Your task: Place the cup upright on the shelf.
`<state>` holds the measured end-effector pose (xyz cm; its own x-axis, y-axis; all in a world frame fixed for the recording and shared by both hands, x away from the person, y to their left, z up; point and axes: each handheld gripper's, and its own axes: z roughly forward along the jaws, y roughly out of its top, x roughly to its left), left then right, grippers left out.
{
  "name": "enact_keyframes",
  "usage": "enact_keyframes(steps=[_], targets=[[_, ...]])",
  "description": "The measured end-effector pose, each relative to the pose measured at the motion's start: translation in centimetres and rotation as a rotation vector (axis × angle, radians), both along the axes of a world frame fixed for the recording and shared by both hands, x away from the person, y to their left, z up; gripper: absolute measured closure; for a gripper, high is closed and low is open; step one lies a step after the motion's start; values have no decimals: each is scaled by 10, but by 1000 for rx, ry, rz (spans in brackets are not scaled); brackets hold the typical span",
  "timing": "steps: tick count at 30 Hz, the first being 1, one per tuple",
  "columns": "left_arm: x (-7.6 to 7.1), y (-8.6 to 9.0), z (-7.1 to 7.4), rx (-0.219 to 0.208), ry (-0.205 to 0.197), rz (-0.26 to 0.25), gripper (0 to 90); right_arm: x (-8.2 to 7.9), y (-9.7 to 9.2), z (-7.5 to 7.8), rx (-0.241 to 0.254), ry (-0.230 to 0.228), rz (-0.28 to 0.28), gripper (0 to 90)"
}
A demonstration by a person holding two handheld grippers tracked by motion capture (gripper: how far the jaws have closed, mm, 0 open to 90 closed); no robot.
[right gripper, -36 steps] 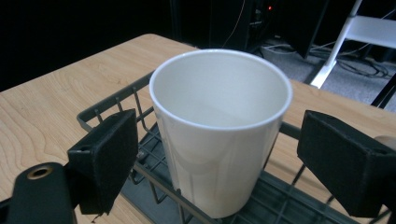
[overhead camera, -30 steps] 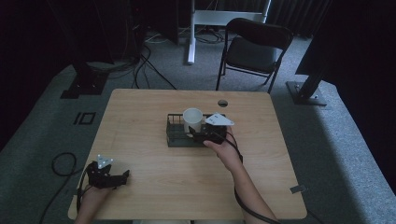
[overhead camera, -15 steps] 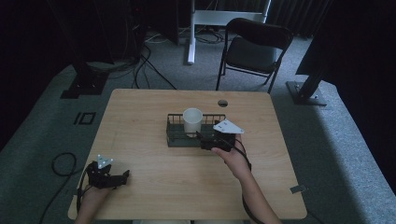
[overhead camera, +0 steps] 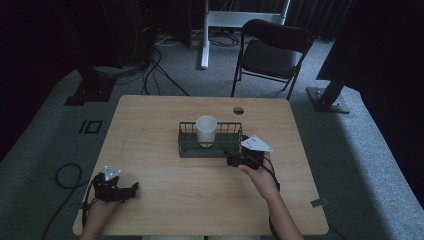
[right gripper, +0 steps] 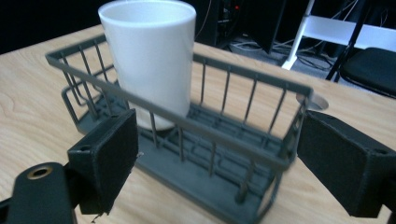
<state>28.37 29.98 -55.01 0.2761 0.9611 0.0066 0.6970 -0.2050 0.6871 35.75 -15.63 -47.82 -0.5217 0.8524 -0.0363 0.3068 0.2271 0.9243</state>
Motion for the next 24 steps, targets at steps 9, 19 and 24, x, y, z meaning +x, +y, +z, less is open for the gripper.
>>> enact_keyframes(steps=[9, 19, 24], targets=[[0, 0, 0, 0, 0, 1, 7, -7, -17, -19, 22, 44, -29, 124], [0, 0, 0, 1, 0, 0, 7, -13, -37, -36, 22, 90, -79, 124], [0, 0, 0, 1, 0, 0, 7, -14, -45, -44, 8, 108, -99, 124]])
